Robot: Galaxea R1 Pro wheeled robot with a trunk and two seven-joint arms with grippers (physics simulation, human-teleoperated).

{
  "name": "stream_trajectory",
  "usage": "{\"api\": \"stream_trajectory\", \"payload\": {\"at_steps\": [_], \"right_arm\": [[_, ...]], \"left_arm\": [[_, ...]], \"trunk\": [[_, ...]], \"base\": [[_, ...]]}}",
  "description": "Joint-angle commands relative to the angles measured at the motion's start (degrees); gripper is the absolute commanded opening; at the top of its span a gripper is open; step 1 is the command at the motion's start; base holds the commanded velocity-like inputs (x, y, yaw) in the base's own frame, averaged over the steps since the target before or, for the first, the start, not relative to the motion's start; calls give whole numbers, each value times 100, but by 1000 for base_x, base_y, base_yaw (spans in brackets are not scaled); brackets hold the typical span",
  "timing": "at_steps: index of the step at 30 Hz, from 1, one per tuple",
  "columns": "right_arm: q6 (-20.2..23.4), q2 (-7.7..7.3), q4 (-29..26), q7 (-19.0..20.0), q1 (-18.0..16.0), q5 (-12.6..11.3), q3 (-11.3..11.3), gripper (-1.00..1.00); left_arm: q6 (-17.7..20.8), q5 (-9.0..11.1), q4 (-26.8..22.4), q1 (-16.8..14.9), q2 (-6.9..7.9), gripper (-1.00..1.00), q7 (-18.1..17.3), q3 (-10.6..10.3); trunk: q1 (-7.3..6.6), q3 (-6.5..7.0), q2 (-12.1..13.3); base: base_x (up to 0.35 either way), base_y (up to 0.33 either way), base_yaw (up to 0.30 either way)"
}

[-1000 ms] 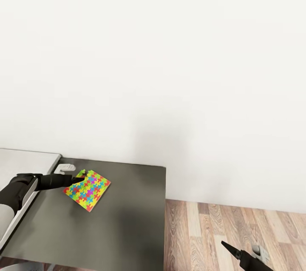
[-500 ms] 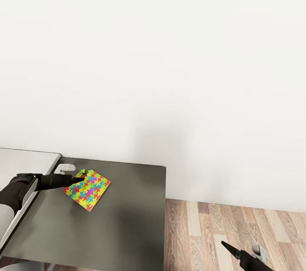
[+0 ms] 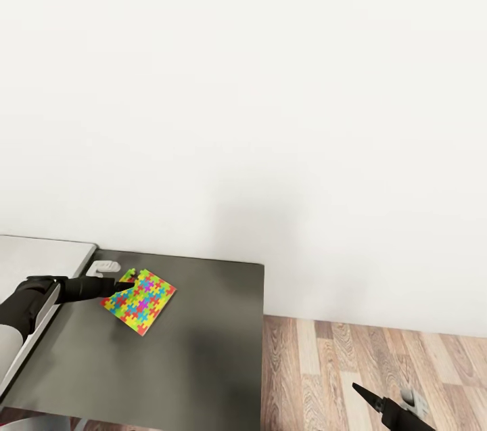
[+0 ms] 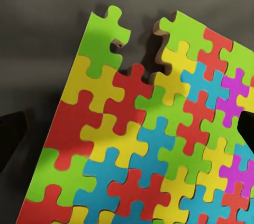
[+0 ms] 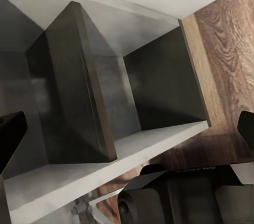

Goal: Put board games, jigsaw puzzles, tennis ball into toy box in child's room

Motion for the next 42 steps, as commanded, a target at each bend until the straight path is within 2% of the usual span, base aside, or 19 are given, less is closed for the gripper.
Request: {"api": "stream_trajectory", "payload": {"at_steps": [1,17,42], "right_arm": [[52,0,0,10,-3,-43,-6,100],[57,-1,0,10,-3,-45,-7,100],[18,8,0,-20,-3,-19,-7,100]], "left_arm": [[44,-20,-5,-3,-3,100,-29,28],[43,-20,-5,-3,-3,100,-30,27],[43,-20,-13,-3,-3,100,-35,28]], "trunk": [[3,-17,-10],[3,-149,-10],[3,-161,-10]], "base": [[0,0,0],[0,0,0],[0,-29,0]]}}
